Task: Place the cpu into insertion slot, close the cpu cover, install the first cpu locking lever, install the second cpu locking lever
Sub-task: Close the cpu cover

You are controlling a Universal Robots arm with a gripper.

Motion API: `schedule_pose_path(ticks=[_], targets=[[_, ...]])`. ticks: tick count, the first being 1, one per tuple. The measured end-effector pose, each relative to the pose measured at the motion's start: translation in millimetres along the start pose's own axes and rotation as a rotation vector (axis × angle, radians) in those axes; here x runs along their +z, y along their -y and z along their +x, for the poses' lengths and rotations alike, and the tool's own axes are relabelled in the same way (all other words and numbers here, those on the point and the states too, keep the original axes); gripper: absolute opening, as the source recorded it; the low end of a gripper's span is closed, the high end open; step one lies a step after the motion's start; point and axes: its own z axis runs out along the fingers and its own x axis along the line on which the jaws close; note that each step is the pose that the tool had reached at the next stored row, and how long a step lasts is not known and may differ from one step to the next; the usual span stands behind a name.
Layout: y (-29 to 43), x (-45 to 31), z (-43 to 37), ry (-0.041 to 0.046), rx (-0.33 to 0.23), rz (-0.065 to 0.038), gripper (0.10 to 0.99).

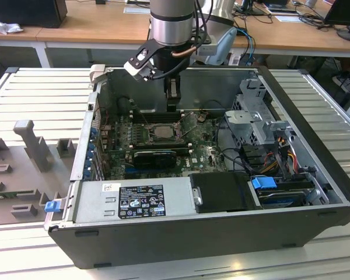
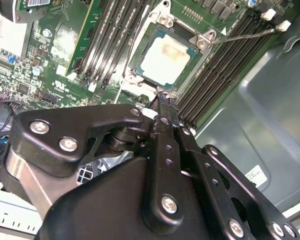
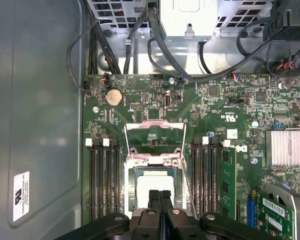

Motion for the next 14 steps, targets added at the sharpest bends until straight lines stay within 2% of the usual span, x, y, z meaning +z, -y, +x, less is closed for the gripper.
schedule_pose_path(ticks=[7, 12, 14], targets=[[-8.8, 0.5, 0.1, 0.0, 0.0, 0.001, 0.106], [-22.8, 1.7, 0.3, -0.0003, 0.0, 0.005, 0.106], [-24.5, 3.1, 0.3, 0.0001, 0.0, 0.006, 0.106]])
